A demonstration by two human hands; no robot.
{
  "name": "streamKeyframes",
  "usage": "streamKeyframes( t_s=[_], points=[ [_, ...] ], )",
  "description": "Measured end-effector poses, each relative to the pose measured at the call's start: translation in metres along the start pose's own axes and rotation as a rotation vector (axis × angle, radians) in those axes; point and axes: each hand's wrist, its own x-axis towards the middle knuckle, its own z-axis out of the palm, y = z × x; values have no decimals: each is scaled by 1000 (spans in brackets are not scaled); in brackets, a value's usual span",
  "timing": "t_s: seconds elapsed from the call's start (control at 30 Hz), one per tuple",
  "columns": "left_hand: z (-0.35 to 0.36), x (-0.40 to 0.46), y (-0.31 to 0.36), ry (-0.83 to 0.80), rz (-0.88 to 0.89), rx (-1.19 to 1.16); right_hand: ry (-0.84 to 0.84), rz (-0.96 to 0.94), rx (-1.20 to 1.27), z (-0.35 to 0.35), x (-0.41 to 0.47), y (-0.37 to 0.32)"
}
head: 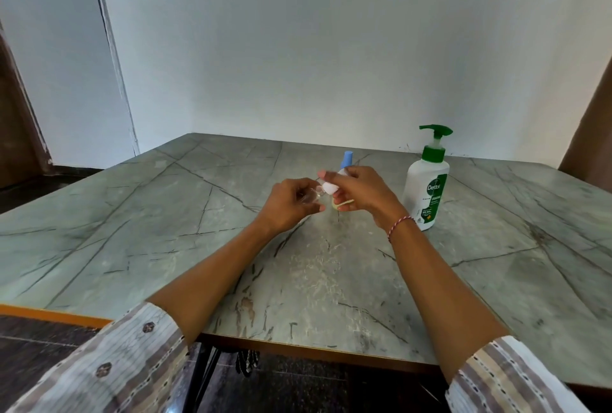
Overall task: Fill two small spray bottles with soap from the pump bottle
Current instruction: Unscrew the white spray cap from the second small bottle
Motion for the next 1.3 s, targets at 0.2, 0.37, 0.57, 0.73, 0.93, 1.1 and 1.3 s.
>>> streamKeyframes(
  t_s=[0.2, 0.37, 0.57, 0.73, 0.93, 1.1, 1.3],
  points=[
    [-2, 3, -4, -25, 21, 118, -63, -97, -129, -3, -2, -1],
    [-7, 0, 4, -227, -30, -106, 18, -27, -53, 0, -4, 0],
    [-7, -5, 12, -344, -182, -355, 48, -9, 165, -2, -3, 0],
    [-4, -6, 7, -340, -175, -531, 96, 13, 342, 2, -3, -2],
    [-3, -5, 2, -294, -179, -647, 12, 6, 440, 4, -2, -6],
    [-1, -6, 3, -333, -195, -690, 167, -34, 272, 6, -1, -5],
    [-5, -4, 2, -307, -260, -742, 153, 10, 757, -9, 0, -6]
  ],
)
